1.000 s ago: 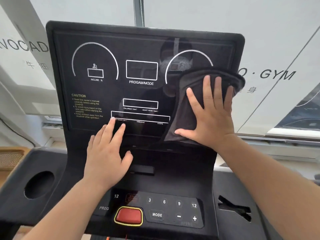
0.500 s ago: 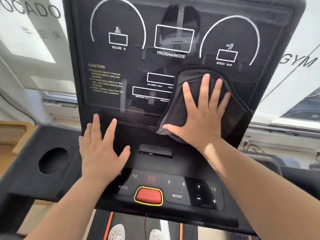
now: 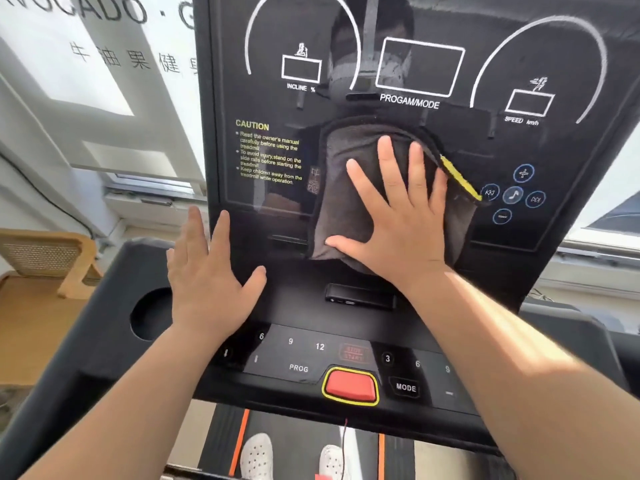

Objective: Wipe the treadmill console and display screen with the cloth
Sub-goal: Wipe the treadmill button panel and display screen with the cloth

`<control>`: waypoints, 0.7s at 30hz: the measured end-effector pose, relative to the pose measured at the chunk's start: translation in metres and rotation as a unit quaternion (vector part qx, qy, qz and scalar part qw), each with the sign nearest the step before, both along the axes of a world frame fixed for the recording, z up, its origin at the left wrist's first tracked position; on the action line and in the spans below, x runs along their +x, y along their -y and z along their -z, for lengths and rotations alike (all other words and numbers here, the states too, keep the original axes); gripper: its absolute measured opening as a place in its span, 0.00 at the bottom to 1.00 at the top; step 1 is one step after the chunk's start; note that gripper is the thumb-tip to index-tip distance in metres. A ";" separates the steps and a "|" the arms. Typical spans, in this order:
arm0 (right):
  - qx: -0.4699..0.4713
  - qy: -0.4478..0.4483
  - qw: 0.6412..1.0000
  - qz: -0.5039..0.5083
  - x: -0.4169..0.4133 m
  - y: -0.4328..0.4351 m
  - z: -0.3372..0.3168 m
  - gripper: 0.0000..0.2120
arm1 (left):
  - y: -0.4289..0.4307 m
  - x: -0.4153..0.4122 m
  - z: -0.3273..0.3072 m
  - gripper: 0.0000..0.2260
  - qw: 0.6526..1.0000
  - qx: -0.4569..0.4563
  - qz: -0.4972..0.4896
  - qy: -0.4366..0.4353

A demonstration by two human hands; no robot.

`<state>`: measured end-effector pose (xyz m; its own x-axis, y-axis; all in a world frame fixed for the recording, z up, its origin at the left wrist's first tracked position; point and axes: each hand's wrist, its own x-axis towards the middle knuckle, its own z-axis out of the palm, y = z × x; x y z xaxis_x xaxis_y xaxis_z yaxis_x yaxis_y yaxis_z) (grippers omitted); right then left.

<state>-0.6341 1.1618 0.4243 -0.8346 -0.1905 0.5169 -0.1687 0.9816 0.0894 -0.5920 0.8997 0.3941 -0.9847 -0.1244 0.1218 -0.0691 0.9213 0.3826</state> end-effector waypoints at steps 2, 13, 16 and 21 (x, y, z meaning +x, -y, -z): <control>0.005 -0.009 1.000 0.012 0.006 -0.025 0.001 0.51 | 0.004 -0.003 0.000 0.44 1.000 0.021 0.017 0.010; -0.008 0.018 0.998 0.055 -0.013 0.052 -0.006 0.60 | 0.019 -0.005 0.004 0.46 0.992 0.104 0.066 0.021; -0.010 0.021 0.999 0.027 -0.026 0.095 -0.007 0.59 | 0.025 -0.006 0.006 0.45 0.991 0.112 0.069 0.005; -0.021 -0.001 1.000 -0.017 -0.022 0.081 -0.001 0.53 | 0.017 -0.007 0.006 0.46 0.989 0.140 0.033 -0.014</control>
<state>-0.6557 1.0810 0.4250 -0.8275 -0.1964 0.5260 -0.2017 0.9783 0.0480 -0.5989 0.8830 0.3883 -0.9886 -0.0930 0.1181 0.0012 0.7806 0.6251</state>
